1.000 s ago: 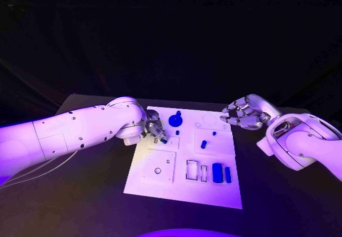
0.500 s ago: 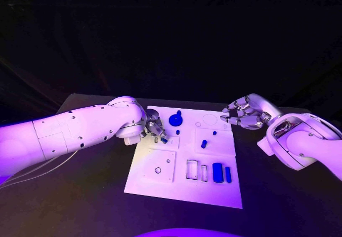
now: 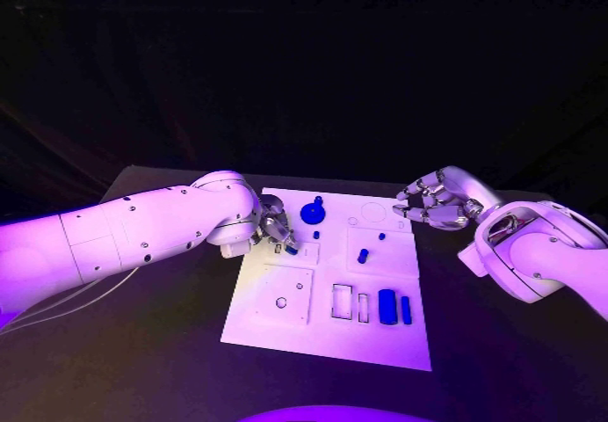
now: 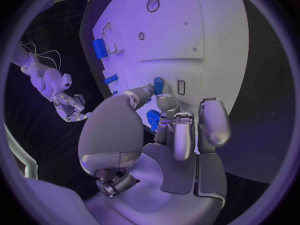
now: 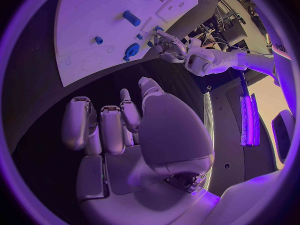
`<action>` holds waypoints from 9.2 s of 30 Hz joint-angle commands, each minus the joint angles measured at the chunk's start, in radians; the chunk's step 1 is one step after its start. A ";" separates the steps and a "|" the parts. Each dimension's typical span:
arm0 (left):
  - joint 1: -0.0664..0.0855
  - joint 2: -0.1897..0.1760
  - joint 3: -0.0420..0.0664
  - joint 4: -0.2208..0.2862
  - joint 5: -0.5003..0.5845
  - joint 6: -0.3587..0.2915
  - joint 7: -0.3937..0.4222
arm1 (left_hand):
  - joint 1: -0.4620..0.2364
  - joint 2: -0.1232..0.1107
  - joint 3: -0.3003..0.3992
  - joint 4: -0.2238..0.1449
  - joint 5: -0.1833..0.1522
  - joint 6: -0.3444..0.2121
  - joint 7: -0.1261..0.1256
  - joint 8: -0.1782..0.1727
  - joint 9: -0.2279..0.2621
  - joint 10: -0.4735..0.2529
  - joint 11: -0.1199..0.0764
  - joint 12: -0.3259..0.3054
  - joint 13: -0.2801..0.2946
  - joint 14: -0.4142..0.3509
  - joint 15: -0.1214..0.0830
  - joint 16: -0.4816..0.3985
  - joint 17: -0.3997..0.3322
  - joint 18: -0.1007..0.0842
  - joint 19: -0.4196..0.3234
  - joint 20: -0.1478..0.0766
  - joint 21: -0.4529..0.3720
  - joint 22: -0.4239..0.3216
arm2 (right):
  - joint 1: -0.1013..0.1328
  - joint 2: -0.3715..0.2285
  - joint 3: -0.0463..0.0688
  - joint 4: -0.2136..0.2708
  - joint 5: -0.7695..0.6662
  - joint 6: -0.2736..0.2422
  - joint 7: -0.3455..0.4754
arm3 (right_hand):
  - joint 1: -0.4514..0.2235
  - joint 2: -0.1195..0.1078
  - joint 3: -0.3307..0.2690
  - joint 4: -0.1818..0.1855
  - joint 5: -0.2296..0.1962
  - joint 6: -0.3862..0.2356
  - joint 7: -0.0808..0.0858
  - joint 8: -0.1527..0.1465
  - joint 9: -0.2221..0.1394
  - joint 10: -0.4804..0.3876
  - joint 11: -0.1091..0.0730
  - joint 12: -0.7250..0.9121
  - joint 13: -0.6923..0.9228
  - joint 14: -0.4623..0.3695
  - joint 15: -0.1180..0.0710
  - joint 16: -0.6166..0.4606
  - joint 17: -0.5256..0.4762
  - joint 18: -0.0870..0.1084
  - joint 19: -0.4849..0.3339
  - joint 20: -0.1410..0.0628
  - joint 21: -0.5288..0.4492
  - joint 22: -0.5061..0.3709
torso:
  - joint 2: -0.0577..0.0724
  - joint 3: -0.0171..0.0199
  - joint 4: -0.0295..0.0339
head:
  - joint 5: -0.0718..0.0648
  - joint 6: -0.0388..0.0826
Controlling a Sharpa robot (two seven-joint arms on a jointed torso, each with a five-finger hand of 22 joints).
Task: Assemble the parts on the task board
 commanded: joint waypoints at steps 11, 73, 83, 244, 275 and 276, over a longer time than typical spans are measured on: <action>-0.001 0.001 0.000 0.001 -0.020 0.015 -0.019 | -0.008 0.008 0.005 0.000 0.003 0.023 -0.019 0.010 0.004 0.012 -0.001 0.009 0.006 0.104 -0.010 0.007 0.259 -0.014 0.004 -0.002 0.005 0.003 | -0.001 0.000 0.000 0.000 -0.006 0.005 0.006 | -0.007 0.003 0.000 0.006 0.001 -0.004 -0.002 0.005 0.001 0.007 0.002 0.006 -0.001 0.035 -0.009 -0.004 0.000 0.004 0.007 -0.003 -0.004 0.065 | 0.000 -0.0006 0.0000 | 0.000 -0.001; -0.024 -0.008 0.000 0.022 -0.041 -0.081 -0.004 | -0.019 0.005 0.013 -0.018 0.004 0.033 -0.029 0.028 0.020 0.032 -0.010 0.038 0.031 0.105 -0.017 0.011 0.263 -0.018 0.013 -0.006 0.018 0.024 | -0.003 -0.001 0.000 -0.001 0.006 0.006 0.008 | -0.008 0.002 -0.001 0.007 0.000 -0.004 -0.002 0.006 0.001 0.007 0.001 0.006 -0.001 0.034 -0.009 -0.005 -0.002 0.005 0.007 -0.003 -0.006 0.064 | 0.001 -0.0002 0.0003 | -0.004 -0.001; -0.024 -0.013 0.000 0.025 -0.044 -0.081 -0.003 | -0.018 0.005 0.015 -0.021 0.004 0.033 -0.030 0.030 0.022 0.033 -0.011 0.039 0.033 0.105 -0.018 0.011 0.263 -0.019 0.014 -0.007 0.020 0.027 | -0.003 0.000 0.000 -0.003 0.023 0.007 0.008 | -0.009 0.002 -0.001 0.008 0.000 -0.003 -0.002 0.006 0.001 0.007 0.001 0.006 -0.001 0.035 -0.010 -0.005 -0.001 0.005 0.007 -0.003 -0.006 0.065 | 0.000 -0.0007 0.0000 | -0.004 -0.001; 0.061 0.146 0.028 -0.333 -0.096 0.125 -0.009 | 0.004 0.132 -0.738 0.159 0.003 -0.020 0.010 0.003 -0.052 -0.051 0.025 -0.043 -0.107 0.098 0.012 -0.008 0.238 -0.013 0.000 0.017 -0.004 0.012 | -0.005 0.009 0.000 -0.023 0.031 0.007 0.015 | -0.020 0.003 -0.005 0.015 0.004 -0.006 -0.002 0.007 0.000 0.005 0.001 0.004 -0.005 0.034 -0.010 -0.010 -0.005 0.006 0.005 -0.003 -0.014 0.061 | -0.001 -0.0001 0.0024 | 0.011 0.011; 0.052 0.151 0.026 -0.339 -0.052 0.114 -0.007 | 0.052 0.193 -0.728 0.151 0.003 0.001 0.001 0.012 -0.068 -0.043 0.017 -0.029 -0.103 0.099 0.005 -0.004 0.243 -0.015 0.005 0.012 0.004 0.026 | -0.005 0.009 0.000 -0.023 0.031 0.007 0.016 | -0.020 0.003 -0.005 0.015 0.004 -0.006 -0.002 0.007 0.000 0.005 0.001 0.004 -0.005 0.034 -0.010 -0.010 -0.005 0.006 0.005 -0.003 -0.014 0.061 | -0.001 0.0004 0.0020 | 0.010 0.006; 0.052 0.151 0.026 -0.339 -0.046 0.114 -0.007 | 0.062 0.201 -0.723 0.148 0.004 0.002 0.001 0.013 -0.069 -0.043 0.017 -0.028 -0.103 0.099 0.004 -0.004 0.243 -0.015 0.005 0.012 0.004 0.026 | -0.005 0.009 0.000 -0.023 0.031 0.007 0.016 | -0.020 0.003 -0.005 0.015 0.004 -0.006 -0.002 0.007 0.000 0.005 0.001 0.004 -0.005 0.034 -0.010 -0.010 -0.005 0.006 0.005 -0.003 -0.014 0.061 | -0.001 0.0006 0.0020 | 0.010 0.006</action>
